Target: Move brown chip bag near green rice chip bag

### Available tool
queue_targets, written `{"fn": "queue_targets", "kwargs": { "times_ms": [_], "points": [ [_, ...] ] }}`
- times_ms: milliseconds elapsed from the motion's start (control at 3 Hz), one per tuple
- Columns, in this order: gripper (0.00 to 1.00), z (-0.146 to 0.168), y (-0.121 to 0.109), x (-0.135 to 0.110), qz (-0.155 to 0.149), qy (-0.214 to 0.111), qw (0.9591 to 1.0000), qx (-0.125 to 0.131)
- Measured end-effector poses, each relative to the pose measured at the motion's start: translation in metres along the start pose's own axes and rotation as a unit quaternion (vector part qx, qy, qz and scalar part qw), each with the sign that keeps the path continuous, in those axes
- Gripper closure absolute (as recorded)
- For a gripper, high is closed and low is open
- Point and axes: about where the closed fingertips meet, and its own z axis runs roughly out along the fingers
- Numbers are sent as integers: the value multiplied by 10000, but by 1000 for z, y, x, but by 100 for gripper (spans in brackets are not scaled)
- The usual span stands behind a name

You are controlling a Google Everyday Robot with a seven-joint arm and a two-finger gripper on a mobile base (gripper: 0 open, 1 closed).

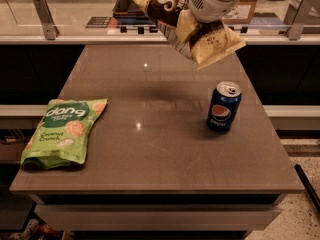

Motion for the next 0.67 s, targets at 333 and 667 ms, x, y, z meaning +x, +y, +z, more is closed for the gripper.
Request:
{"fn": "queue_targets", "kwargs": {
  "times_ms": [333, 667],
  "points": [
    [100, -17, 24, 19, 183, -11, 9994, -301],
    [100, -23, 61, 37, 349, -67, 9980, -528]
  ]
}}
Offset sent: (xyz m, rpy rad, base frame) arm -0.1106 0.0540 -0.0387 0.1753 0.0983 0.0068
